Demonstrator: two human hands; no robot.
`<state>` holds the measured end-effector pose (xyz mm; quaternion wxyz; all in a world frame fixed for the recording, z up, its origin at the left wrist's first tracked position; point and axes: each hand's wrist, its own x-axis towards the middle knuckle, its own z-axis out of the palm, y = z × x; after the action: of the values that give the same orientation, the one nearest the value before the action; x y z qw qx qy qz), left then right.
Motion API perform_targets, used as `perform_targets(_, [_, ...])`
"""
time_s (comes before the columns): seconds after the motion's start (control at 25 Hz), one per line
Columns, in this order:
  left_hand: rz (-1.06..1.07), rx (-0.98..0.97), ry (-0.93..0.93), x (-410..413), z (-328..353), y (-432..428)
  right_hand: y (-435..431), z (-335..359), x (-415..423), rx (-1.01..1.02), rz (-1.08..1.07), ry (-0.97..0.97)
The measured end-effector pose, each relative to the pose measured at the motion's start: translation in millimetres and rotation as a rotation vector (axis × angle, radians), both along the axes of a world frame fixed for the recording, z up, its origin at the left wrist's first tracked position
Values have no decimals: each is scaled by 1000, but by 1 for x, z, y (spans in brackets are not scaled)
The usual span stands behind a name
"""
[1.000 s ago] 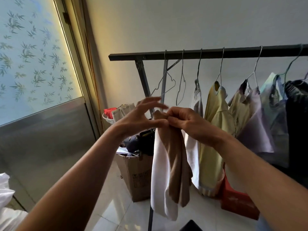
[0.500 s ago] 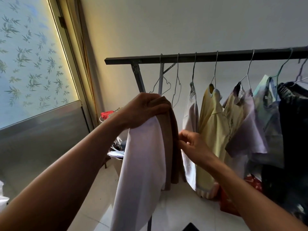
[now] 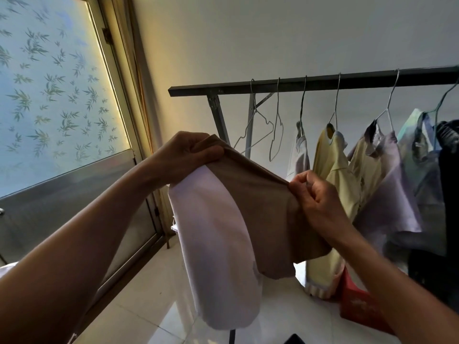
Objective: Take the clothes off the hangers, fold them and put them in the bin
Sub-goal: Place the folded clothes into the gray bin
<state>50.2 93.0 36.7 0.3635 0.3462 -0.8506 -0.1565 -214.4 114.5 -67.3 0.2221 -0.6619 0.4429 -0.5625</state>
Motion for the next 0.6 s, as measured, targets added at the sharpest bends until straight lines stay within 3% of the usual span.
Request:
perform_targets(0.2, [-51, 190, 120, -3, 5, 5, -4, 23, -22, 116, 201, 143])
perform_targets(0.36, [-79, 247, 131, -19, 5, 2, -25, 10, -4, 132, 100, 220])
perform_targets(0.44, [-93, 247, 115, -24, 2, -3, -21, 3, 13, 73, -2, 145])
perform_targets(0.6, [-105, 246, 102, -26, -5, -13, 10, -2, 43, 212, 405, -69])
